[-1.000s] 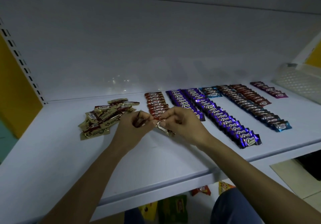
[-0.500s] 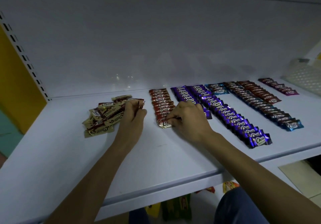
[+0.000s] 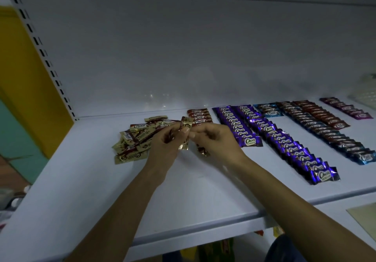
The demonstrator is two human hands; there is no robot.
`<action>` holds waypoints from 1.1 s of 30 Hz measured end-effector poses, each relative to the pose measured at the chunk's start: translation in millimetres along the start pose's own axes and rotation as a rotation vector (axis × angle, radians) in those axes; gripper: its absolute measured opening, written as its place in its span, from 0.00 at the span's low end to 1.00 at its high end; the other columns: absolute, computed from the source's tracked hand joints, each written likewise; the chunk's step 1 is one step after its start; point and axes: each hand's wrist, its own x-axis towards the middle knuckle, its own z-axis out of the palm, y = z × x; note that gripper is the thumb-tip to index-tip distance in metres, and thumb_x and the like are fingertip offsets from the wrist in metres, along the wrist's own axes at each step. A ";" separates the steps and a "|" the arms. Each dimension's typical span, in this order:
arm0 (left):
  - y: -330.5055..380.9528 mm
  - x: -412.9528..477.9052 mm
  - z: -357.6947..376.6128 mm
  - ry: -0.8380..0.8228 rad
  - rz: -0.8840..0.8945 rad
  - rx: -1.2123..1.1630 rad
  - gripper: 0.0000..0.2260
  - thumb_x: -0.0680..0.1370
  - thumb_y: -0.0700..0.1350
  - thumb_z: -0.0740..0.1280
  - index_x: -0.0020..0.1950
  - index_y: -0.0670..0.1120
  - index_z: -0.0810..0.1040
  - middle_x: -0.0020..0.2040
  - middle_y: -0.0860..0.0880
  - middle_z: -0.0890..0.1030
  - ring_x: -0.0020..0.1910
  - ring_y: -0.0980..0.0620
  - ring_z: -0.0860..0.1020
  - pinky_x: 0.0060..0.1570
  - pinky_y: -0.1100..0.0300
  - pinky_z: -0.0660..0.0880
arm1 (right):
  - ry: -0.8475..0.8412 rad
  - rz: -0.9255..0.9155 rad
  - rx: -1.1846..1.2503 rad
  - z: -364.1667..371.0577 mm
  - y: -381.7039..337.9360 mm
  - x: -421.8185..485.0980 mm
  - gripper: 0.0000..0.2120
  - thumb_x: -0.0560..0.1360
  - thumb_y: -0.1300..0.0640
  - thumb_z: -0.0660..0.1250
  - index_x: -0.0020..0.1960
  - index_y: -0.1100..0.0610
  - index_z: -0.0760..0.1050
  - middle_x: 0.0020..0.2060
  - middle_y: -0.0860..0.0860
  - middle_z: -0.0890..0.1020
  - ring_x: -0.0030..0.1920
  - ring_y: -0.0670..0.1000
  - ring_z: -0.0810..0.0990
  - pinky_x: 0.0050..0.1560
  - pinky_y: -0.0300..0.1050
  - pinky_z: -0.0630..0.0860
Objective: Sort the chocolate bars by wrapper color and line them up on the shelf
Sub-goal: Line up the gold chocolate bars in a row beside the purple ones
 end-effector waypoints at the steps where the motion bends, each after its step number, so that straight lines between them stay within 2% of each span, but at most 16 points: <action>1: -0.2 0.2 -0.5 -0.007 -0.008 0.003 0.08 0.79 0.40 0.64 0.41 0.46 0.78 0.22 0.58 0.70 0.21 0.61 0.63 0.22 0.71 0.60 | 0.002 0.016 0.022 -0.3 -2.2 -0.7 0.07 0.74 0.64 0.69 0.40 0.55 0.81 0.43 0.70 0.80 0.39 0.54 0.74 0.42 0.48 0.72; 3: -2.3 0.8 -1.8 -0.027 -0.008 0.014 0.05 0.79 0.41 0.64 0.47 0.42 0.79 0.22 0.57 0.68 0.21 0.61 0.62 0.22 0.71 0.59 | 0.014 0.059 0.053 -1.5 -3.7 -1.2 0.10 0.74 0.67 0.67 0.38 0.55 0.80 0.40 0.68 0.80 0.39 0.54 0.75 0.43 0.46 0.72; 4: -3.6 1.5 -2.2 -0.031 -0.009 0.018 0.07 0.79 0.42 0.64 0.50 0.41 0.79 0.23 0.57 0.68 0.21 0.61 0.62 0.22 0.70 0.60 | 0.022 0.082 0.069 -2.9 -3.0 -0.6 0.11 0.74 0.68 0.67 0.38 0.55 0.79 0.37 0.63 0.80 0.38 0.52 0.75 0.42 0.44 0.72; 6: -6.5 3.1 -3.0 -0.015 -0.025 0.002 0.09 0.80 0.44 0.62 0.55 0.44 0.80 0.24 0.57 0.66 0.21 0.61 0.61 0.21 0.70 0.59 | 0.035 0.112 0.101 -6.7 -1.7 -0.8 0.10 0.74 0.67 0.67 0.38 0.56 0.79 0.31 0.51 0.79 0.33 0.45 0.76 0.37 0.36 0.72; 7: -7.5 4.1 -3.6 0.004 -0.037 -0.016 0.09 0.81 0.45 0.61 0.55 0.47 0.80 0.25 0.57 0.66 0.22 0.61 0.60 0.21 0.69 0.58 | 0.041 0.121 0.109 -9.4 -1.1 -2.3 0.09 0.74 0.67 0.67 0.37 0.57 0.78 0.30 0.49 0.78 0.30 0.43 0.74 0.34 0.34 0.72; 12: -7.5 4.7 -2.3 0.043 -0.043 0.004 0.10 0.82 0.45 0.59 0.50 0.48 0.81 0.30 0.49 0.65 0.23 0.60 0.60 0.21 0.69 0.57 | 0.030 0.050 -0.053 -38.3 2.3 -16.5 0.08 0.73 0.70 0.65 0.39 0.60 0.74 0.30 0.52 0.75 0.29 0.42 0.72 0.33 0.34 0.69; 14: -7.0 2.6 -0.9 0.023 -0.026 0.048 0.10 0.82 0.43 0.60 0.49 0.48 0.80 0.30 0.49 0.64 0.22 0.60 0.61 0.21 0.70 0.57 | -0.034 -0.028 -0.226 -54.4 2.5 -23.3 0.06 0.70 0.68 0.67 0.40 0.58 0.77 0.31 0.55 0.79 0.31 0.45 0.74 0.36 0.38 0.72; 17: -8.6 1.5 0.1 0.002 -0.005 0.102 0.09 0.82 0.43 0.60 0.48 0.48 0.80 0.28 0.52 0.66 0.22 0.60 0.63 0.22 0.71 0.59 | -0.203 -0.085 -0.498 -66.7 7.9 -32.5 0.08 0.72 0.67 0.69 0.43 0.55 0.82 0.35 0.53 0.83 0.35 0.42 0.76 0.39 0.33 0.72; 18: -9.1 1.5 0.5 0.001 0.001 0.117 0.09 0.81 0.43 0.61 0.48 0.48 0.80 0.27 0.54 0.66 0.22 0.60 0.63 0.22 0.72 0.59 | -0.226 -0.120 -0.554 -67.1 11.8 -35.0 0.07 0.72 0.65 0.69 0.44 0.54 0.83 0.37 0.49 0.84 0.36 0.41 0.77 0.40 0.34 0.72; 22: -10.1 0.4 0.5 -0.003 0.025 0.163 0.09 0.81 0.44 0.62 0.46 0.46 0.81 0.25 0.56 0.66 0.23 0.60 0.63 0.23 0.72 0.60 | -0.232 -0.380 -0.765 -64.7 25.9 -46.3 0.06 0.70 0.52 0.70 0.45 0.50 0.84 0.40 0.42 0.82 0.42 0.47 0.78 0.44 0.50 0.75; 25: -10.5 -0.3 1.5 -0.003 0.048 0.194 0.12 0.80 0.44 0.63 0.48 0.35 0.78 0.24 0.57 0.65 0.23 0.60 0.63 0.23 0.72 0.60 | -0.217 -0.340 -0.701 -67.6 27.6 -50.2 0.07 0.71 0.52 0.69 0.47 0.51 0.84 0.41 0.42 0.81 0.43 0.47 0.77 0.45 0.52 0.76; 27: -10.5 0.2 2.1 -0.001 0.058 0.211 0.12 0.80 0.45 0.63 0.49 0.35 0.78 0.24 0.57 0.66 0.23 0.59 0.63 0.23 0.72 0.60 | -0.176 -0.293 -0.718 -69.3 29.0 -47.3 0.10 0.71 0.52 0.68 0.50 0.52 0.83 0.42 0.47 0.83 0.44 0.50 0.77 0.46 0.54 0.76; 29: -11.5 0.5 2.2 -0.003 0.064 0.218 0.14 0.80 0.45 0.63 0.49 0.32 0.77 0.24 0.57 0.66 0.23 0.59 0.63 0.23 0.71 0.60 | -0.200 -0.266 -0.822 -70.0 31.2 -43.1 0.13 0.71 0.49 0.69 0.53 0.51 0.83 0.43 0.47 0.81 0.46 0.51 0.76 0.50 0.55 0.74; 33: -13.6 1.3 2.4 -0.002 0.066 0.214 0.14 0.80 0.45 0.63 0.49 0.33 0.78 0.27 0.52 0.65 0.23 0.59 0.62 0.23 0.71 0.59 | -0.170 -0.224 -0.869 -67.3 30.6 -36.9 0.07 0.70 0.51 0.74 0.48 0.48 0.82 0.46 0.46 0.79 0.51 0.50 0.74 0.55 0.53 0.68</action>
